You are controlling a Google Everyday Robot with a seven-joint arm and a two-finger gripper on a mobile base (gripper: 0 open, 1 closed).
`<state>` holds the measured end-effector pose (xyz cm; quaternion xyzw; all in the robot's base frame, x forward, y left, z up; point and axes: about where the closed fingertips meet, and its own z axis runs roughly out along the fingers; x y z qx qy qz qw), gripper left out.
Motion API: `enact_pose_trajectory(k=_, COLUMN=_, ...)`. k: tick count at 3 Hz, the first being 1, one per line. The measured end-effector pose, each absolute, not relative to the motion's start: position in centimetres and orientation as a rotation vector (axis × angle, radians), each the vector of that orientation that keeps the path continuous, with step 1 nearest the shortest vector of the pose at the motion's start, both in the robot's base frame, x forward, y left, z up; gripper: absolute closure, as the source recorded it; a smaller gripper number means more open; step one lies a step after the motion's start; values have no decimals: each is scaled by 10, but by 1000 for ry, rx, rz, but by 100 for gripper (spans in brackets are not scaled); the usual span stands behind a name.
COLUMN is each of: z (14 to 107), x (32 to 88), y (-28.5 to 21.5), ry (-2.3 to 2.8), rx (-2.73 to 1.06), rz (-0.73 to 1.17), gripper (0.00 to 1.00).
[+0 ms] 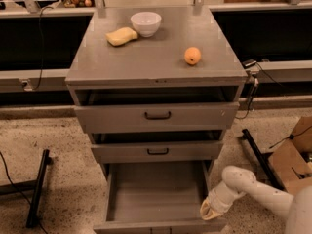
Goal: Open bottom drawer
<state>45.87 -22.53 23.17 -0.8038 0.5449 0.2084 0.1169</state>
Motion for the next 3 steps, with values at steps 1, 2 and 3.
enact_pose_trajectory(k=1, z=249, x=438, y=-211, ry=1584, rx=-2366, rz=523, gripper=83)
enact_pose_trajectory(k=2, z=241, x=398, y=-192, ry=1549, rx=-2403, rz=606, gripper=58)
enact_pose_trajectory(k=3, z=240, x=397, y=-191, ry=1549, rx=-2402, rz=609, gripper=37)
